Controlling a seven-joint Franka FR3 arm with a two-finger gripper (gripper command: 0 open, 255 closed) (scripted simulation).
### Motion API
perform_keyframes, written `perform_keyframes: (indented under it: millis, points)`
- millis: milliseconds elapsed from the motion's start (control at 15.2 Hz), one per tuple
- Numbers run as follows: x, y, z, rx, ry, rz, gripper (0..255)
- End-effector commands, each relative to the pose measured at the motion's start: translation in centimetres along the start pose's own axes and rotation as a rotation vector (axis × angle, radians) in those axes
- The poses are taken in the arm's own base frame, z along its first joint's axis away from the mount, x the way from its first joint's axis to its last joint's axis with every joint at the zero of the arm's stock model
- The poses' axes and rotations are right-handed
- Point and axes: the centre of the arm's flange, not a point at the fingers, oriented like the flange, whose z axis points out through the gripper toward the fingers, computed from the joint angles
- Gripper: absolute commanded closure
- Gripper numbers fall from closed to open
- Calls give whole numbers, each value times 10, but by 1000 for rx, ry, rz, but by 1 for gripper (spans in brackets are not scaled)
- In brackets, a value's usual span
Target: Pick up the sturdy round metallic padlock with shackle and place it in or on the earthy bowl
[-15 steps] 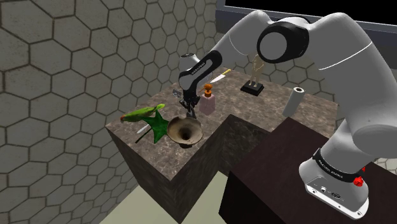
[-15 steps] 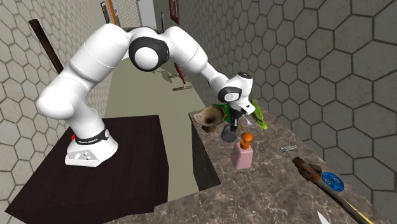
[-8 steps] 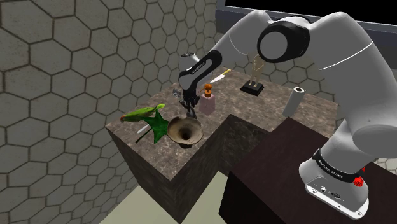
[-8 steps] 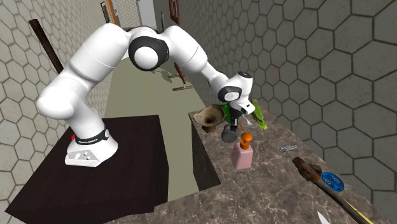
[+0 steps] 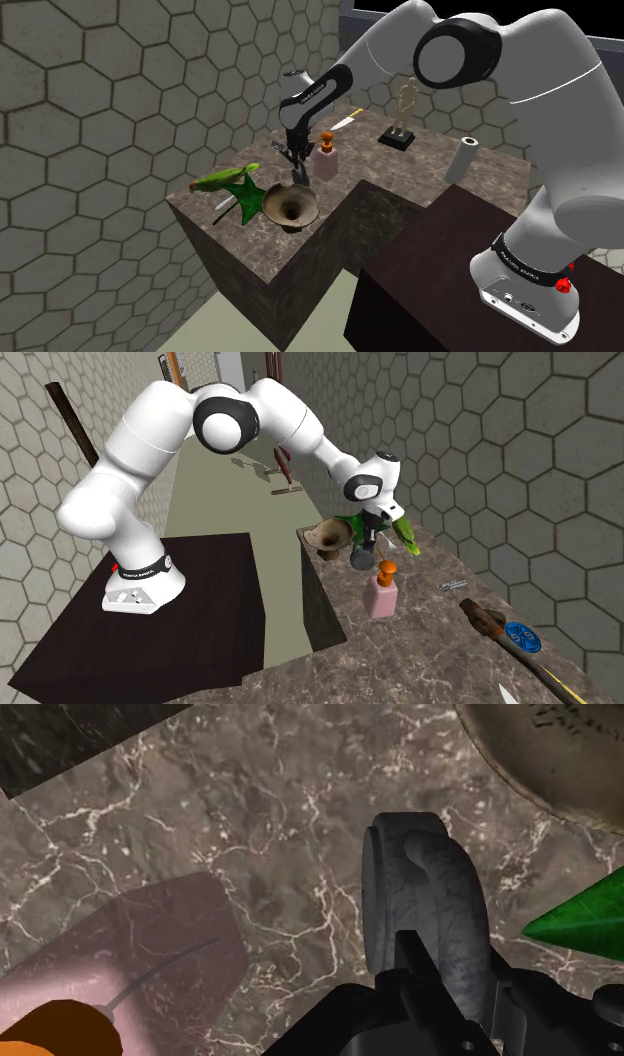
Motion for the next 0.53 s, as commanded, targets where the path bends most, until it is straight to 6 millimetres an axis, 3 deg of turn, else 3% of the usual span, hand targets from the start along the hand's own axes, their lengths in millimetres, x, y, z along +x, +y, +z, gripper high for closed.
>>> perform_keyframes:
  millis: [0,462]
  points:
    - [-1,1,-11,0,0,0,255]
    - [-3,1,-48,0,0,0,255]
